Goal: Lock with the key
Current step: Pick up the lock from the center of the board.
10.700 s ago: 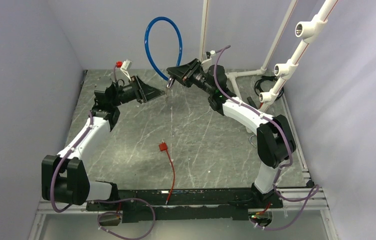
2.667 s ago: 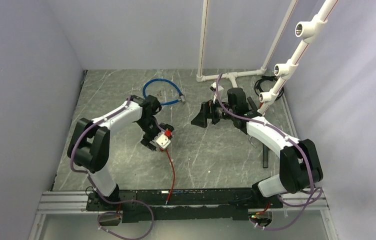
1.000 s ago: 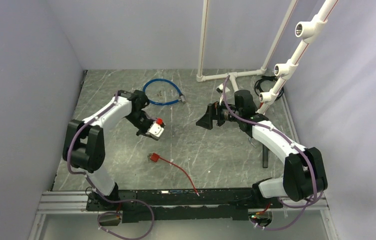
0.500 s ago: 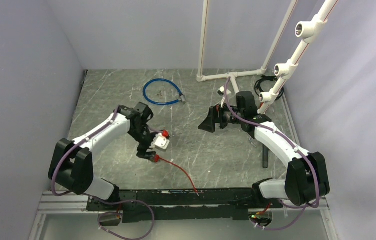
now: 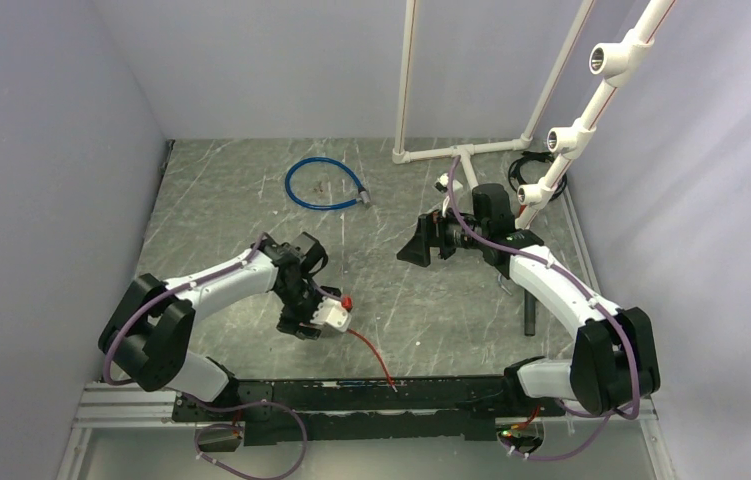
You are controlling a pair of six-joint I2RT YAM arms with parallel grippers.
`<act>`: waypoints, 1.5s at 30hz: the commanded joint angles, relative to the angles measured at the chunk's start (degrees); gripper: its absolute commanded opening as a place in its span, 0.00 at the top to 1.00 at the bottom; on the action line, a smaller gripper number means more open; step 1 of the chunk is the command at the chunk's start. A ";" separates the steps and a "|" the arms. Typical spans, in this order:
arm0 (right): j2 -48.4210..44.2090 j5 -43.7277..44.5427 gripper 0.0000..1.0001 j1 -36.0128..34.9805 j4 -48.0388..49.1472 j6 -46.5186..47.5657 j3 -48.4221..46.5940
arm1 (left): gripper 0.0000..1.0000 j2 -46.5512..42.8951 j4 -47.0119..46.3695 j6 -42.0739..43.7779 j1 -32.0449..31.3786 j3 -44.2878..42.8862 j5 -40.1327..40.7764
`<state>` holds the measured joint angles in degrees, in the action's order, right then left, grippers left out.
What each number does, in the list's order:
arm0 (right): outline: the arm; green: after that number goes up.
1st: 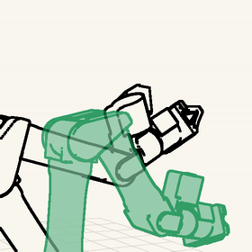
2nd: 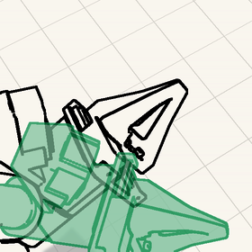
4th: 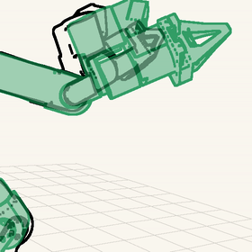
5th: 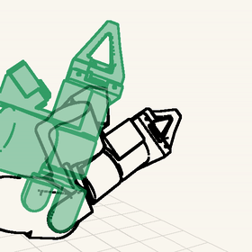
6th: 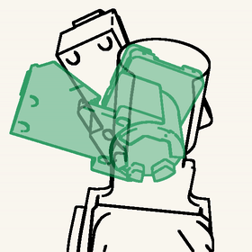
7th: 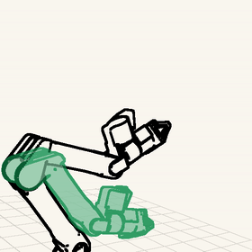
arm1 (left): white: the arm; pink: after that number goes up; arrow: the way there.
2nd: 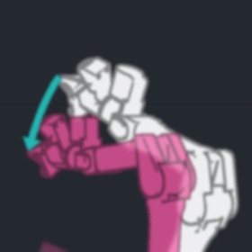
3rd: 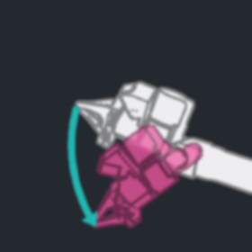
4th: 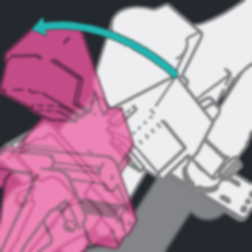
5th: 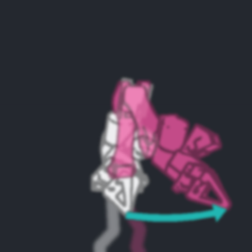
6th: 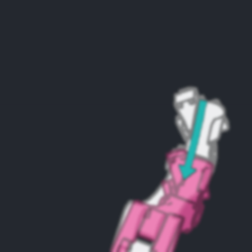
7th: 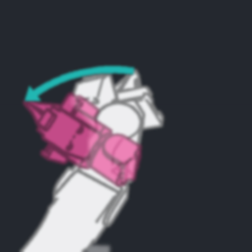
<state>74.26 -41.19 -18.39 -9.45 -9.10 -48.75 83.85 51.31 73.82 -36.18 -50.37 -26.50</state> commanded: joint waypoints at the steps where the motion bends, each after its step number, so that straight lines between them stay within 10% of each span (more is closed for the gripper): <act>1: -2.01 0.18 0.00 0.20 1.35 0.95 0.32 | 0.29 -0.79 -5.69 -1.69 -0.55 2.24 4.76; 13: -1.62 -0.09 0.00 0.20 1.33 0.89 0.50 | 0.44 -0.68 -11.68 0.27 -0.64 6.76 8.13; 26: -2.62 -1.60 0.00 0.20 -0.29 2.91 -0.74 | 0.96 -4.28 -1.03 -9.81 3.80 -1.88 -9.11; 45: -11.10 -1.69 0.05 11.84 1.49 -7.34 3.70 | 1.00 -5.13 -3.82 -40.33 26.28 -9.39 -37.60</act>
<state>66.32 -42.30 -7.81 -11.20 -12.49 -47.03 81.32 53.23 47.24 -11.16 -59.18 -53.87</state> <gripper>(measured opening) 0.970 0.374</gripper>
